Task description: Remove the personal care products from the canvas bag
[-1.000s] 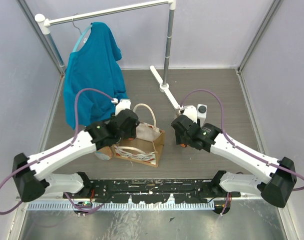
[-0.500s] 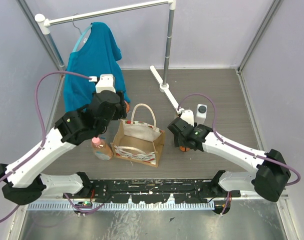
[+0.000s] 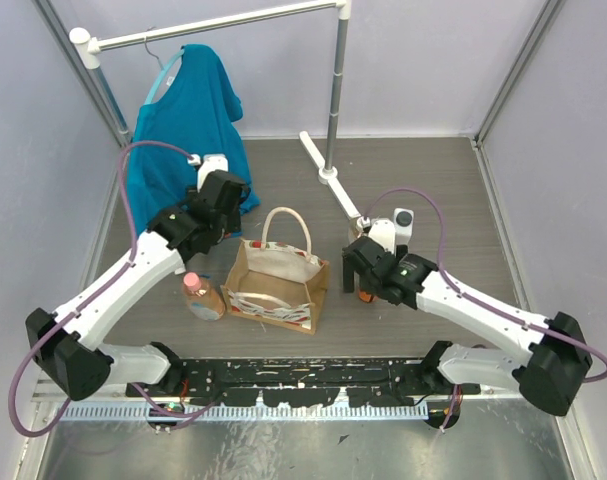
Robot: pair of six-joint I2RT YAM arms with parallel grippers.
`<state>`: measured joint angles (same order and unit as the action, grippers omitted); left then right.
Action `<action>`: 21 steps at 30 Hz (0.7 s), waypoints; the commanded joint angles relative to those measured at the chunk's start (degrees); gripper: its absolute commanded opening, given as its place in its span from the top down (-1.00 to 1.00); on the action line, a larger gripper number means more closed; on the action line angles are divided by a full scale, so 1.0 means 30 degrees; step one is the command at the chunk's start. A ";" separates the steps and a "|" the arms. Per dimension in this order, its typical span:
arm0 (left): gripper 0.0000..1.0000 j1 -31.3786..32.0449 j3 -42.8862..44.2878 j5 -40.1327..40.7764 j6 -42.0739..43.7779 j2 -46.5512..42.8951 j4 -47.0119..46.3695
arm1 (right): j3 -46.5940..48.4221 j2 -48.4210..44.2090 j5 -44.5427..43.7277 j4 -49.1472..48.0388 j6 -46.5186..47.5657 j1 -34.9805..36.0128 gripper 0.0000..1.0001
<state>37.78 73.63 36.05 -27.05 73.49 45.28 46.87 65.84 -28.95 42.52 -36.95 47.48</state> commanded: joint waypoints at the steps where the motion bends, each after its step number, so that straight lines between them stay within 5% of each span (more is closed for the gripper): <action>1: 1.00 -0.0053 -0.1223 -0.0616 -0.0021 0.0313 -0.3028 | 0.1382 -0.1816 -0.0374 0.0510 -0.0274 -0.0023 -1.00; 12: 0.98 -0.0025 -0.5760 -0.0892 -0.1388 0.1024 -0.5887 | 0.5108 -0.4453 0.0697 -0.0137 0.1690 0.0197 -1.00; 21: -0.36 -0.0025 -0.6341 -0.1896 -0.1936 0.2132 -0.5986 | 0.8151 -0.2854 0.0014 -0.0280 0.3323 0.0197 -1.00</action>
<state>37.76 54.52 30.35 -30.98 79.66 32.16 66.24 55.31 -27.35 44.21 -30.46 47.83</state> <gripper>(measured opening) 0.616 0.999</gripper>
